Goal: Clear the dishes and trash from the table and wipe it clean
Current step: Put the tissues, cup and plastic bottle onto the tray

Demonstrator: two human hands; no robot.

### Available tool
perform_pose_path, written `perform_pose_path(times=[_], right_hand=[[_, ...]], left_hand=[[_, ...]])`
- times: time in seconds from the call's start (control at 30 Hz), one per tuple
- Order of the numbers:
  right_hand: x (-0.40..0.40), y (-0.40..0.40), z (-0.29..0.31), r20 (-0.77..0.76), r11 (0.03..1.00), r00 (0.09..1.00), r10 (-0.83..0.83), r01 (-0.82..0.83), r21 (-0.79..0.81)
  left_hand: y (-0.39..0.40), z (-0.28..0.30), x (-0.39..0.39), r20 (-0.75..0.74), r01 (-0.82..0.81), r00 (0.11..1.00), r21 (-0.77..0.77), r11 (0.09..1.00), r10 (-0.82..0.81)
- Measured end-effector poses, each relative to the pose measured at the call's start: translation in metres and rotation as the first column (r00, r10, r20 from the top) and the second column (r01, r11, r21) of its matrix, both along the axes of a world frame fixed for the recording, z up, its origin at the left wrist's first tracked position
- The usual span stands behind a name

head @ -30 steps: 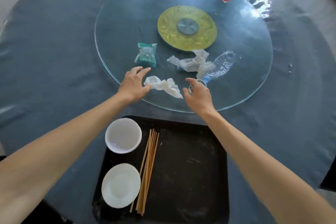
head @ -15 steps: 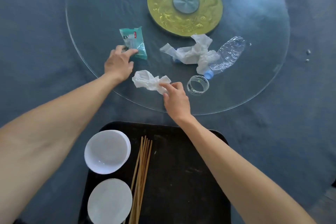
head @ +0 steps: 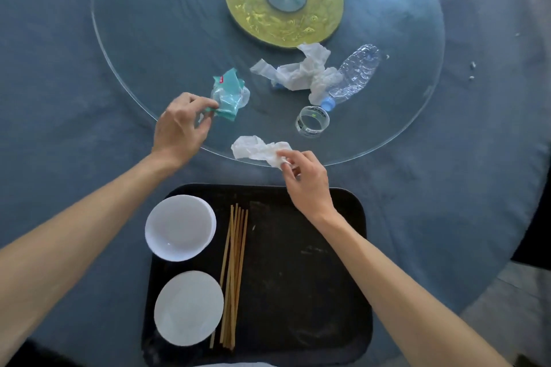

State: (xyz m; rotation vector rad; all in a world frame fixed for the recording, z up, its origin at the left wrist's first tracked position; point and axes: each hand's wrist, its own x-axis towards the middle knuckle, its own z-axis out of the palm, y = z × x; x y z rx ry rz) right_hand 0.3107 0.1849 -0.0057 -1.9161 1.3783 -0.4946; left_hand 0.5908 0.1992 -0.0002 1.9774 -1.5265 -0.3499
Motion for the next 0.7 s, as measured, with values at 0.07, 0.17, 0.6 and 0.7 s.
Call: perform_pose_path(times=[0.07,0.17,0.6,0.7], right_hand=[[-0.023,0.02,0.008,0.015,0.999,1.0,-0.019,0.019,-0.028],[-0.057,0.05,0.013,0.008,0.996,0.996,-0.085,0.086,-0.038],[-0.151,0.125,-0.026,-0.193,0.975,0.96,-0.203,0.215,0.047],[-0.158,0.123,-0.031,-0.236,0.979,0.955,-0.177,0.197,0.062]], left_hand=[[0.033,0.009,-0.018,0.001,0.059,0.998,-0.024,0.998,-0.059],[0.079,0.012,-0.052,0.018,0.148,0.989,-0.005,0.989,-0.148],[0.155,-0.032,-0.148,0.315,0.396,0.822,0.282,0.874,-0.474],[0.155,-0.036,-0.152,0.31,0.416,0.801,0.326,0.849,-0.512]])
